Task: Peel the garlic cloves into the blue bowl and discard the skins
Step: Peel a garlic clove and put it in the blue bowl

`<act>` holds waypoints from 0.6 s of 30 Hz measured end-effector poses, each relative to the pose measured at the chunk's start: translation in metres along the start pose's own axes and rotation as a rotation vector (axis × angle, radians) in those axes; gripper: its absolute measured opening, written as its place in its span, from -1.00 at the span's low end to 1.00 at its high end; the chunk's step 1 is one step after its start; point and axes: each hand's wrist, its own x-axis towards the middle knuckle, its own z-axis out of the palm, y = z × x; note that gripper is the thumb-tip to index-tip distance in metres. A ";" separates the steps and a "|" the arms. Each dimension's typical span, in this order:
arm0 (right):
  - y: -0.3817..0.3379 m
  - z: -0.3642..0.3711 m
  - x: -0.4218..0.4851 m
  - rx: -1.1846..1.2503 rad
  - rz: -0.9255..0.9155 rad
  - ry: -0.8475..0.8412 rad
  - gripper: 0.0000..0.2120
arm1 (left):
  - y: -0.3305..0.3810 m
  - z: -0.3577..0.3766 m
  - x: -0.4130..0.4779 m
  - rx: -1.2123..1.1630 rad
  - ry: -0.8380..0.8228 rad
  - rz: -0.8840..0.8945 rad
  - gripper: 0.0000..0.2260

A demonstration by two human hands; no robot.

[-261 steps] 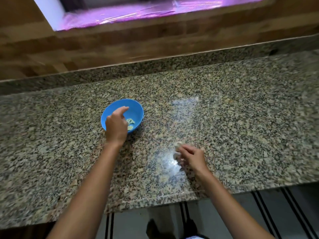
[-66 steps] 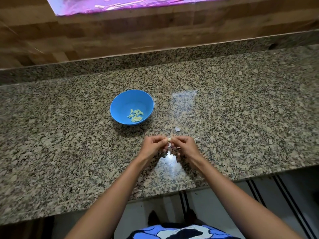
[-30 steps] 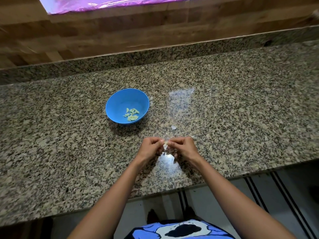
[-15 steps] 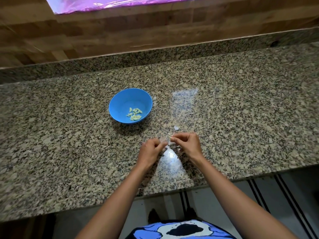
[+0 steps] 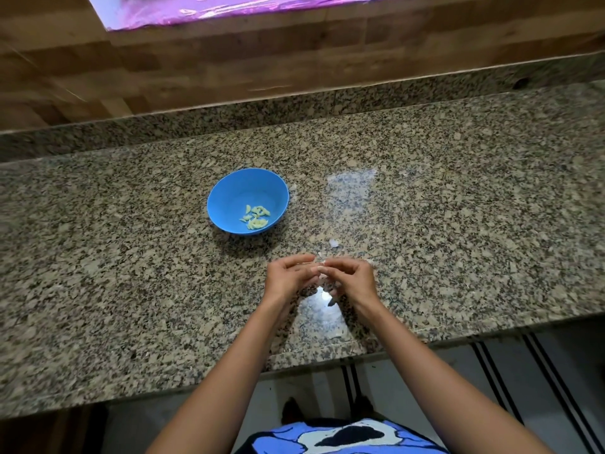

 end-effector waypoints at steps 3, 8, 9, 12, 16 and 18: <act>0.001 0.004 -0.004 0.180 0.134 0.006 -0.89 | -0.001 0.000 0.000 -0.034 0.027 0.022 -0.77; 0.000 -0.007 -0.001 -0.022 -0.012 0.155 -0.89 | -0.014 -0.033 0.015 0.551 0.342 0.330 -0.79; 0.000 -0.012 -0.001 -0.137 -0.081 0.188 -0.89 | -0.017 -0.041 0.017 0.653 0.347 0.356 -0.80; 0.002 -0.025 0.003 -0.562 -0.321 0.304 -0.79 | -0.024 -0.041 0.020 0.874 0.346 0.496 -0.80; 0.010 -0.034 0.006 -0.918 -0.330 0.187 -0.59 | -0.006 0.013 0.037 0.954 0.013 0.702 -0.70; 0.015 -0.038 0.006 -0.974 -0.275 0.095 -0.62 | 0.005 0.039 0.060 1.152 -0.165 0.642 -0.65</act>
